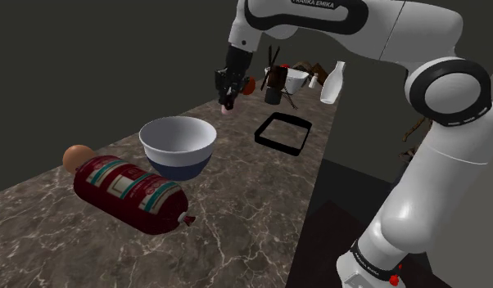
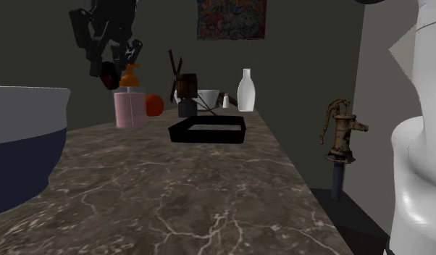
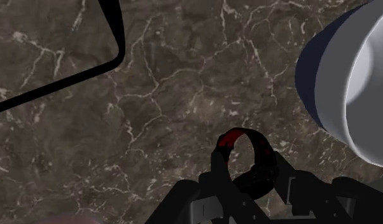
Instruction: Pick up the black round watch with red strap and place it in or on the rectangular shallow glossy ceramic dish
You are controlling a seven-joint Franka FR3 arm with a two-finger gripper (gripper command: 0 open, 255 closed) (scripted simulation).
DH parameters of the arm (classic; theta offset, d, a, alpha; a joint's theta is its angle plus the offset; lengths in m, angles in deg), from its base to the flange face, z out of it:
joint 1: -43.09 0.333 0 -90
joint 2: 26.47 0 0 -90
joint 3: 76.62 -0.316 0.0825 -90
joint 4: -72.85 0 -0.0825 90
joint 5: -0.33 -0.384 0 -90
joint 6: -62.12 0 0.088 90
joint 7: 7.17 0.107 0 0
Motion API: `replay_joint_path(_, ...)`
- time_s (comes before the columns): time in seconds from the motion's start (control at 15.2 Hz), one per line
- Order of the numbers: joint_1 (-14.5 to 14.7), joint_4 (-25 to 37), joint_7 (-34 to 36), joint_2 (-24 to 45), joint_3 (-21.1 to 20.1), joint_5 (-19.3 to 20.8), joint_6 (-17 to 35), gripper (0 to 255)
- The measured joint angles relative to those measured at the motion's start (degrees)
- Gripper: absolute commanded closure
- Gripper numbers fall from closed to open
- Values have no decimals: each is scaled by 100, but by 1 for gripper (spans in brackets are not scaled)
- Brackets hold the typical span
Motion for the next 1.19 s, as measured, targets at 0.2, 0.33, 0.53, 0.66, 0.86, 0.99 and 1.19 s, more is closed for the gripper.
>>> replay_joint_path(0.2,-211,-424,-398,-401,187,-113,-39,255)
replay_joint_path(0.33,-338,-694,-664,-642,321,-168,-59,255)
replay_joint_path(0.53,-501,-1069,-1023,-1006,517,-223,-116,255)
replay_joint_path(0.66,-636,-1339,-1339,-1242,698,-241,-147,255)
replay_joint_path(0.86,-807,-1563,-1749,-1485,947,-231,-246,255)
replay_joint_path(0.99,-919,-1734,-2021,-1657,1118,-206,-304,255)
replay_joint_path(1.19,-1075,-1840,-2407,-1757,1364,-155,-376,255)
